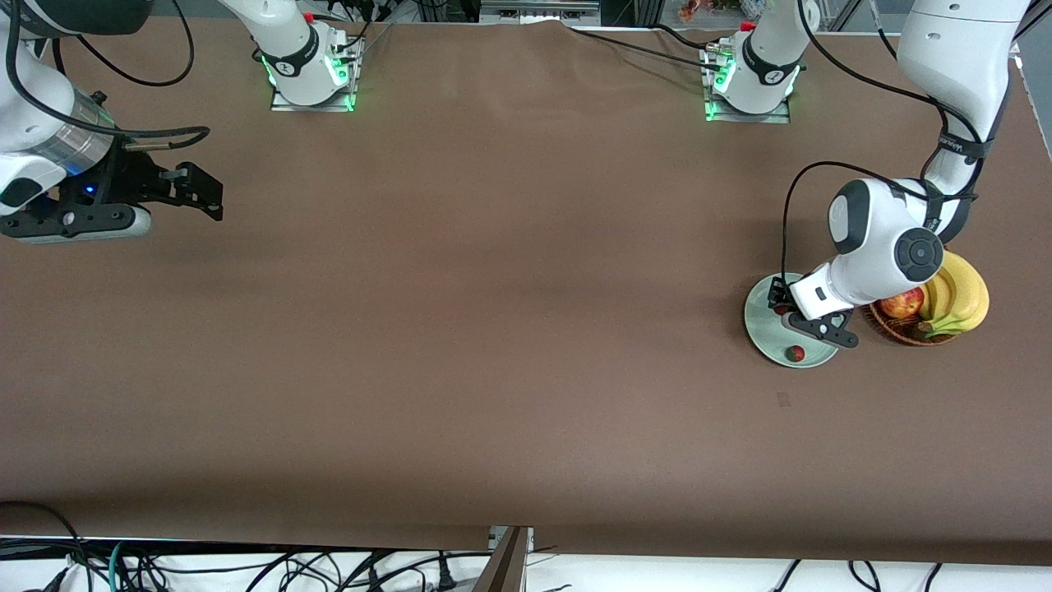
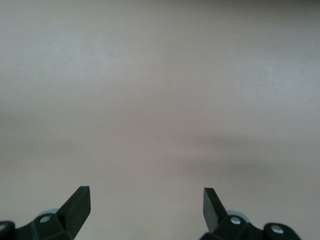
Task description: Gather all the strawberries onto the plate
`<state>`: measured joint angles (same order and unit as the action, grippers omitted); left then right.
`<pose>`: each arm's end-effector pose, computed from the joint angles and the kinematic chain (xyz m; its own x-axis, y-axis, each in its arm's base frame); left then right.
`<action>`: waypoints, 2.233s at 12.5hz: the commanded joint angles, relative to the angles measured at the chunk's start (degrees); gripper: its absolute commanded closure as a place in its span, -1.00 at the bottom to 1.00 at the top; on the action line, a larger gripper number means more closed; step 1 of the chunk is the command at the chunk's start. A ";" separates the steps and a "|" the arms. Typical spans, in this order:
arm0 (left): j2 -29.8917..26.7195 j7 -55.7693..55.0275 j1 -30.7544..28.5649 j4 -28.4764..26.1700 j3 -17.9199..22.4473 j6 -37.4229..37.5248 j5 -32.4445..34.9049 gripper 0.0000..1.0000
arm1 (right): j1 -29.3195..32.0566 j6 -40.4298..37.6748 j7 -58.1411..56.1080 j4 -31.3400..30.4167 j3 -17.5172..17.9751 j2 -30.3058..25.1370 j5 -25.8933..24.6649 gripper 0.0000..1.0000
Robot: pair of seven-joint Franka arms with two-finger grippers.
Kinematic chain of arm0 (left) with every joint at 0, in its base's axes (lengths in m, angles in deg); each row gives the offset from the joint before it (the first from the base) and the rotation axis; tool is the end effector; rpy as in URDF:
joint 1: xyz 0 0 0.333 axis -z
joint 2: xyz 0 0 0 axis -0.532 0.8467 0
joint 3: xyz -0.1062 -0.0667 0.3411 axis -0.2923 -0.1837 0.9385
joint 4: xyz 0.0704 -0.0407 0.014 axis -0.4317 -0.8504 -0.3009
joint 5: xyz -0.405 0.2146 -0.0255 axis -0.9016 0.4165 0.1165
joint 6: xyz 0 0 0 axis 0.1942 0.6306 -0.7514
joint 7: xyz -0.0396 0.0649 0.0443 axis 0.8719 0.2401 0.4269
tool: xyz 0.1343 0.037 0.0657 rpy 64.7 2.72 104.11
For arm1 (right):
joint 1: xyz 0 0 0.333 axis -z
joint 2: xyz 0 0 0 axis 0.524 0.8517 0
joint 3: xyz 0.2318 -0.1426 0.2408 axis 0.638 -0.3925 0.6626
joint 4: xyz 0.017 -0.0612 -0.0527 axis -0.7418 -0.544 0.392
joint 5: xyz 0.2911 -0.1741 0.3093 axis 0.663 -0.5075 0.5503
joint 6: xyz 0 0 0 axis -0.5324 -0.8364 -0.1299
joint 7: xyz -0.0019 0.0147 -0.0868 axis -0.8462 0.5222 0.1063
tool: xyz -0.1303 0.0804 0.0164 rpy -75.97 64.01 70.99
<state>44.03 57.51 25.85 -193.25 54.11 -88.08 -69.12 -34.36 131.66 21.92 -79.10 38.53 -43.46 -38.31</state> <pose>0.6254 -0.0062 0.1531 0.9439 -0.3229 -0.0687 -0.3155 -0.9436 0.1003 0.6449 0.1039 0.5865 0.9948 0.0984 -0.0277 0.0988 -0.9950 0.0151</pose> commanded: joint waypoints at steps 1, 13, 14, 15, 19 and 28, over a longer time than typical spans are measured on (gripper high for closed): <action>-2.03 1.37 -0.03 0.16 0.55 -0.66 -1.63 -0.99 | 1.36 -0.48 0.19 1.94 0.85 1.19 0.03 -0.99; -17.41 -18.76 1.64 30.12 0.73 46.34 -0.94 -1.00 | -0.14 -0.21 0.99 2.03 1.03 1.02 -0.58 -0.99; -17.51 -18.94 1.64 32.23 0.90 47.40 0.46 -1.00 | -0.14 -0.56 0.90 2.03 1.03 1.10 -0.58 -0.99; -17.60 -18.85 1.64 32.51 0.82 47.41 3.00 -1.00 | 0.04 -0.57 0.90 2.03 1.03 1.10 -0.49 -0.99; -17.86 -19.03 1.55 32.69 0.99 51.54 2.85 -1.00 | 0.30 -1.70 1.77 1.42 1.03 1.45 -0.58 -0.99; -15.93 -21.49 1.55 36.02 0.82 52.69 0.47 -1.00 | 0.57 -2.41 2.75 1.68 0.94 2.25 -0.84 -0.99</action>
<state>26.32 36.63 27.53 -160.55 55.21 -36.97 -68.07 -34.11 130.11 24.42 -78.25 39.24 -41.41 -38.33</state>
